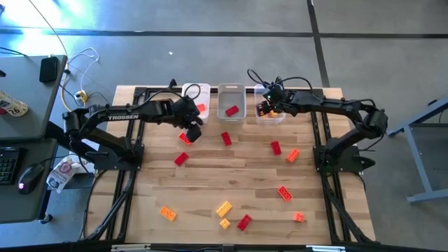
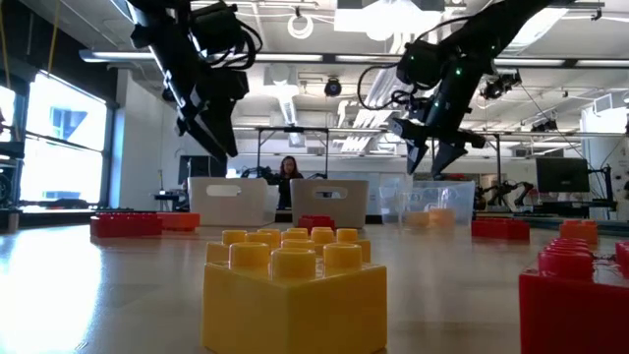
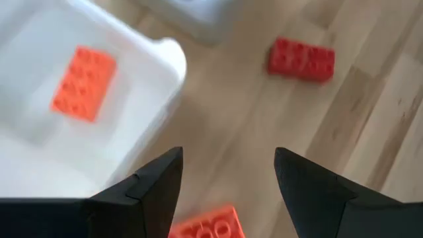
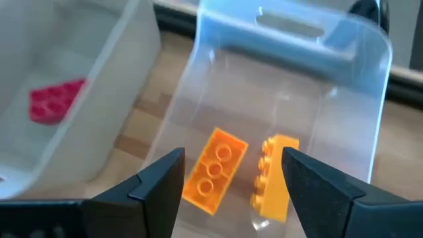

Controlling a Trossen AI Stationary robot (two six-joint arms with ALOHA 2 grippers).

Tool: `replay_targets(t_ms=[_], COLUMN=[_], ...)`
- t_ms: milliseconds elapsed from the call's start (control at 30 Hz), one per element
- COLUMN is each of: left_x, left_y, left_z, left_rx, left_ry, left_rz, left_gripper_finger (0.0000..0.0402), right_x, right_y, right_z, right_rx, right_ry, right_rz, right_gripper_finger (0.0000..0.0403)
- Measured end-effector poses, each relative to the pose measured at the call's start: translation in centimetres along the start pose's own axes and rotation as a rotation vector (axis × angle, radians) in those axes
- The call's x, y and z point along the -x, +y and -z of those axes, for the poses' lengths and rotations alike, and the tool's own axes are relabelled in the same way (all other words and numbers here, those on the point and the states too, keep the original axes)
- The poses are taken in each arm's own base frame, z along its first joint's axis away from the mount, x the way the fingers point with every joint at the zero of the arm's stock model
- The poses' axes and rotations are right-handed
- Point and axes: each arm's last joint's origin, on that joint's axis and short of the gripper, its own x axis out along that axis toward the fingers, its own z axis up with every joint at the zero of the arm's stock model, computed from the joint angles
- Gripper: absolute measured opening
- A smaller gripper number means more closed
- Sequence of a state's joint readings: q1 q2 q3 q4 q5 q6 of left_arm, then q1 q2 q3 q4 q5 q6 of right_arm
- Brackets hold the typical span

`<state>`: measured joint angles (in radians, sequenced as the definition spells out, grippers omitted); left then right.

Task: Sort & place blocks by color
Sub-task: Put the yellow game piece into the transparent bin, then put the red game piece into the gray bin

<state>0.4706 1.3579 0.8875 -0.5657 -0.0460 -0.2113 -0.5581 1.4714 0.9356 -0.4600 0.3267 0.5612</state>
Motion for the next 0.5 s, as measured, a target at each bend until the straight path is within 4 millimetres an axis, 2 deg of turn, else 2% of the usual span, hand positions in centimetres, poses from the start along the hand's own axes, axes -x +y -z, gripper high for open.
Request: replay_targets(t_ms=[200, 500], left_x=[0.1, 0.6], left_y=[-1.1, -3.6], left_z=[1.1, 3.3], left_rx=[0.055, 0.098], left_ry=[0.088, 0.221], left_rz=[0.002, -0.029], left_gripper_finger=[0.0227, 0.0227], right_x=[1.1, 1.4], right_y=[0.1, 0.4], right_z=[-0.3, -0.1], right_rx=[0.023, 0.052], right_ry=[-0.045, -0.05], right_rz=[-0.028, -0.032], right_gripper_finger=[0.024, 0.024])
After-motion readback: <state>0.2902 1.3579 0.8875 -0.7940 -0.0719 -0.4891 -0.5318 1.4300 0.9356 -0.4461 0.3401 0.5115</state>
